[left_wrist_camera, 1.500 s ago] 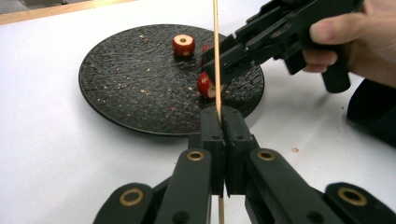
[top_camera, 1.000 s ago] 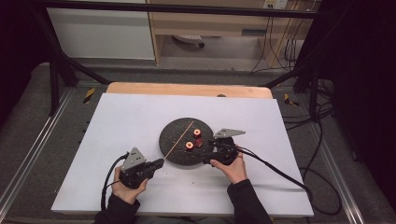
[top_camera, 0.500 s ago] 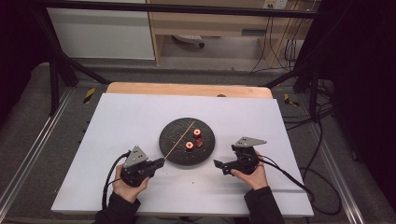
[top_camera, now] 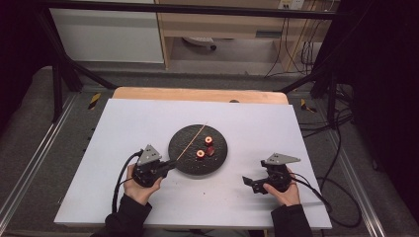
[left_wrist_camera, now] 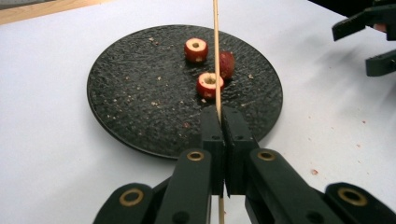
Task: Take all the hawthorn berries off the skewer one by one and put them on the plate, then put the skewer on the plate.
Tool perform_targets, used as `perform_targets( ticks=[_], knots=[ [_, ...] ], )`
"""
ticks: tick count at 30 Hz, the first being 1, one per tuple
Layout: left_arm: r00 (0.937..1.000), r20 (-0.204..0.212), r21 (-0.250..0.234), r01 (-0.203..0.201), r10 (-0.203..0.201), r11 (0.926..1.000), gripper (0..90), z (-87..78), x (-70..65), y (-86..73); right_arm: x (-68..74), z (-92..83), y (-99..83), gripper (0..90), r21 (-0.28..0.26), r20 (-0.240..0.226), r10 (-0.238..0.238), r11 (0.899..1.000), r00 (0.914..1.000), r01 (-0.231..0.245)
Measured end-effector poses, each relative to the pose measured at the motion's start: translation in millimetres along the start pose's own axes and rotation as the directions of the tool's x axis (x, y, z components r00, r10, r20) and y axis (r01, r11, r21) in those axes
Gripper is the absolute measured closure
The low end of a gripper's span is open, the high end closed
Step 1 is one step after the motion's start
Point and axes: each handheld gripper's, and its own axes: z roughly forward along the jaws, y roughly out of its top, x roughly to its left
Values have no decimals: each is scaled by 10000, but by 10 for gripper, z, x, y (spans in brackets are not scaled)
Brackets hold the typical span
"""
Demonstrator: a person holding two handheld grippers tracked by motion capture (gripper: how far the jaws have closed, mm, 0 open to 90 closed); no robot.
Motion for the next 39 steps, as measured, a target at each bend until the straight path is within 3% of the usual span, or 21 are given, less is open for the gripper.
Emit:
perform_targets(
  ticks=[12,21,39],
  knots=[
    [9995,-175,320,261,-255,9991,884,179,90,160,-48,-65,-115,6,-84,45,-57,9999,10000,58],
    [9974,-565,775,490,-446,9958,884,391,175,227,-49,-67,-134,6,-4,10,-161,9999,9999,161],
    [9913,-1267,1882,597,-360,9803,883,782,231,155,-40,-53,-148,8,46,-42,-197,9998,9998,197]
  ],
)
